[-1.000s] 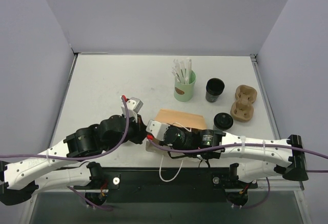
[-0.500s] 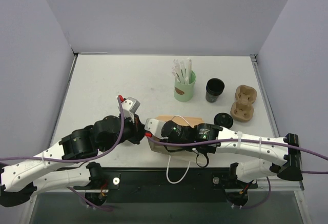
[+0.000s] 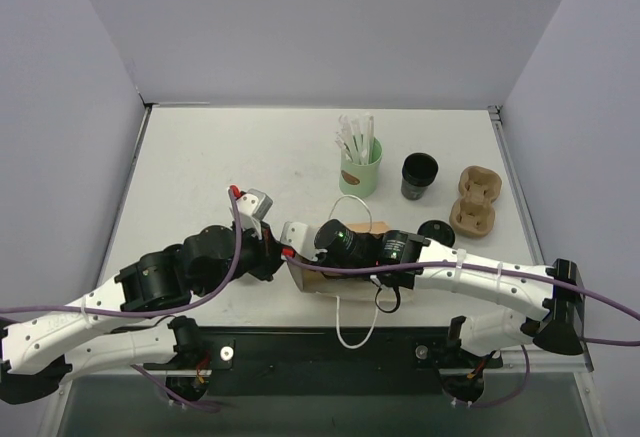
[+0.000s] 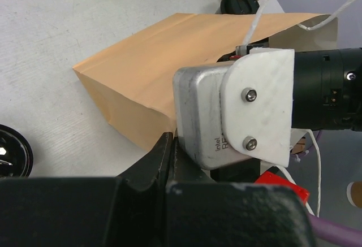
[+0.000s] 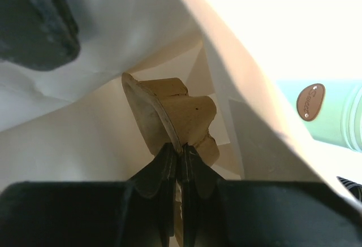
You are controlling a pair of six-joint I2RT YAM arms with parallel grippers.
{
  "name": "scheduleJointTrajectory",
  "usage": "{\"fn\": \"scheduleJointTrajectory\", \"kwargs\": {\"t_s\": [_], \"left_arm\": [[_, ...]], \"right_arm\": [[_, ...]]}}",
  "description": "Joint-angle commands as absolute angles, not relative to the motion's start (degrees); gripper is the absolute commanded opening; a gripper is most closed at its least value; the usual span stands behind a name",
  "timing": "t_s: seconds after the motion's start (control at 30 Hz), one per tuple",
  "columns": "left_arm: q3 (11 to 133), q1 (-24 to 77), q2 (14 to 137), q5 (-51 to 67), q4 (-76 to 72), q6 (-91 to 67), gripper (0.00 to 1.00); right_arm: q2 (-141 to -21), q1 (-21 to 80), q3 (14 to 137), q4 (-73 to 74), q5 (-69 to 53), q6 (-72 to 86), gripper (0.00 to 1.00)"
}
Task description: Pack the takeout coffee
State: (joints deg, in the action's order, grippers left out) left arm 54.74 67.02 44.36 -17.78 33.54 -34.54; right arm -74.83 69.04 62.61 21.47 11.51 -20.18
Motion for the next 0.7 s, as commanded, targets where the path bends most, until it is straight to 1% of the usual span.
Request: {"fn": "scheduleJointTrajectory", "kwargs": {"t_s": [0.0, 0.1, 0.2, 0.27, 0.53, 0.57, 0.67], "left_arm": [[58.78, 67.32, 45.87, -19.42, 35.94, -35.24, 0.0], [61.69, 67.24, 47.72, -21.44, 38.14, -35.69, 0.0], [64.23, 67.24, 49.48, -22.14, 39.63, -35.16, 0.0], [65.65, 67.15, 50.8, -22.76, 41.3, -34.98, 0.0], [73.46, 66.1, 54.48, -24.17, 46.74, -34.37, 0.0], [76.26, 65.83, 54.93, -24.34, 47.63, -34.8, 0.0], [81.01, 65.13, 57.39, -23.74, 51.58, -36.9, 0.0]], "right_arm": [[-72.95, 68.82, 66.61, 23.64, 14.41, -18.81, 0.0], [-70.49, 68.91, 69.69, 25.04, 14.5, -18.89, 0.0], [-69.52, 68.64, 74.87, 29.24, 11.43, -19.95, 0.0], [-69.35, 68.64, 78.03, 31.11, 11.95, -19.25, 0.0], [-65.57, 67.07, 82.79, 31.73, 17.05, -11.44, 0.0], [-65.04, 66.71, 83.14, 31.82, 16.53, -9.51, 0.0], [-63.11, 64.78, 82.8, 31.47, 9.6, -8.53, 0.0]]}}
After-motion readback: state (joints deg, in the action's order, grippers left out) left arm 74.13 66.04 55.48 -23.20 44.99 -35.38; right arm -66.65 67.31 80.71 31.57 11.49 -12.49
